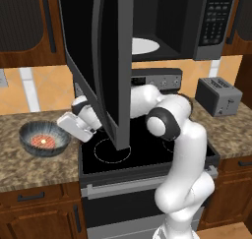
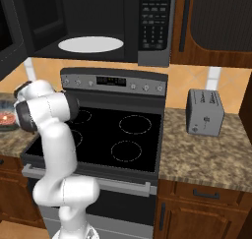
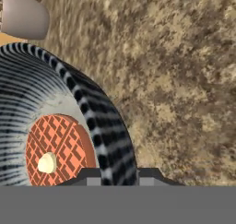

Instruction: Open the microwave, place the bowl with waffle inside the microwave, then close the microwave door and turn it on.

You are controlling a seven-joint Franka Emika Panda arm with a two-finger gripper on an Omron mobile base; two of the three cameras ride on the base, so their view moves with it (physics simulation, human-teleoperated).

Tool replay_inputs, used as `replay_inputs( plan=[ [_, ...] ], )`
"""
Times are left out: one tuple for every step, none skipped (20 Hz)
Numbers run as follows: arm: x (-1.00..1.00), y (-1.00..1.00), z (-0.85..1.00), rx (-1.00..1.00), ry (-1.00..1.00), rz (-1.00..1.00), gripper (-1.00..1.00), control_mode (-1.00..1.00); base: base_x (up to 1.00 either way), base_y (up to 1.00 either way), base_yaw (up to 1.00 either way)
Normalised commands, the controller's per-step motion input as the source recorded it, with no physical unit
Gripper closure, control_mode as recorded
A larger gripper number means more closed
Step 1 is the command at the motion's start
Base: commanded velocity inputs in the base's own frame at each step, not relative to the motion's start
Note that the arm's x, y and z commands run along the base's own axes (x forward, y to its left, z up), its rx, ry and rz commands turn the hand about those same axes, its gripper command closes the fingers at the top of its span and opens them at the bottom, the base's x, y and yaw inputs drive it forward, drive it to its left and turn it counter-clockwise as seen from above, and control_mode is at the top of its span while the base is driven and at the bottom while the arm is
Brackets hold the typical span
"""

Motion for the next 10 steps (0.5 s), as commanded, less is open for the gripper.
replay_inputs(
  plan=[
    [-0.45,-0.78,0.6,0.0,-0.21,-0.11,1.0,-1.0,0.0,0.0,0.0],
    [-0.36,-0.89,0.39,-0.02,-0.15,-0.12,1.0,-1.0,0.0,0.0,0.0],
    [-0.34,-1.0,0.21,-0.03,-0.11,-0.15,1.0,-1.0,0.0,0.0,0.0],
    [-0.34,-1.0,0.23,-0.04,-0.09,-0.16,1.0,-1.0,0.0,0.0,0.0],
    [-0.26,-1.0,0.18,-0.05,-0.03,-0.17,1.0,-1.0,0.0,0.0,0.0],
    [-0.25,-1.0,0.17,-0.05,-0.03,-0.18,1.0,-1.0,0.0,0.0,0.0],
    [-0.24,-1.0,0.21,-0.05,-0.02,-0.2,1.0,-1.0,0.0,0.0,0.0],
    [-0.24,-1.0,0.24,-0.05,-0.02,-0.2,1.0,-1.0,0.0,0.0,0.0],
    [-0.23,-1.0,0.42,-0.04,-0.01,-0.21,1.0,-1.0,0.0,0.0,0.0],
    [-0.22,-1.0,0.49,-0.03,0.0,-0.21,1.0,-1.0,0.0,0.0,0.0]
  ],
)
